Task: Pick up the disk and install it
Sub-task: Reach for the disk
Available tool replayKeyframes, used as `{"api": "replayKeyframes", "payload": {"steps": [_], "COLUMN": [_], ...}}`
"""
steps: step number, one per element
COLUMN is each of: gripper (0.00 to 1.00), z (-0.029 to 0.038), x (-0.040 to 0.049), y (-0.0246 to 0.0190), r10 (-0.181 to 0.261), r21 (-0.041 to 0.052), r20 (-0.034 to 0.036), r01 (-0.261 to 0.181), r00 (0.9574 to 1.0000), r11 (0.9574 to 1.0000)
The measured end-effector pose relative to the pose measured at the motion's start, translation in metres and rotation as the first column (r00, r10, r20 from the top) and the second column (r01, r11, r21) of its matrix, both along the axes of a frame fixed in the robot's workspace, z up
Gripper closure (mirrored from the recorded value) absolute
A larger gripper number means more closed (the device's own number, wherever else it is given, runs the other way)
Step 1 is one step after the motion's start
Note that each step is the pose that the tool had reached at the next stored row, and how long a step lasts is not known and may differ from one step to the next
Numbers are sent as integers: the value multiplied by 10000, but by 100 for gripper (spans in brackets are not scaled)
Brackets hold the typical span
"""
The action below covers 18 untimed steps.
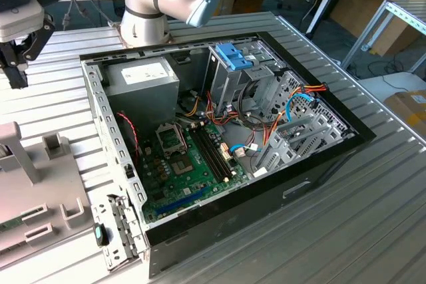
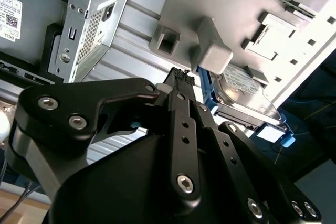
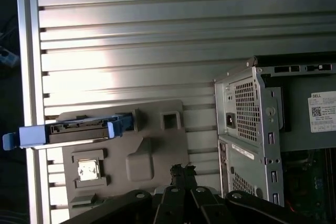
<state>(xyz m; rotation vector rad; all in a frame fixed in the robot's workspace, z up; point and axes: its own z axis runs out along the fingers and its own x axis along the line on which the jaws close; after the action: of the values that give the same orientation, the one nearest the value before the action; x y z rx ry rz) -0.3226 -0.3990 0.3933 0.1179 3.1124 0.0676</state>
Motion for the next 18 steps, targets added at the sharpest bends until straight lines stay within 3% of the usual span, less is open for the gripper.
{"api": "replayKeyframes", "payload": {"steps": [18], "gripper": [89], "z": [0], "x": [-147], "y": [0], "r10": [-1], "r21": [1], "r20": [0], "r01": [1], "r00": [10000], "r11": [10000]}}
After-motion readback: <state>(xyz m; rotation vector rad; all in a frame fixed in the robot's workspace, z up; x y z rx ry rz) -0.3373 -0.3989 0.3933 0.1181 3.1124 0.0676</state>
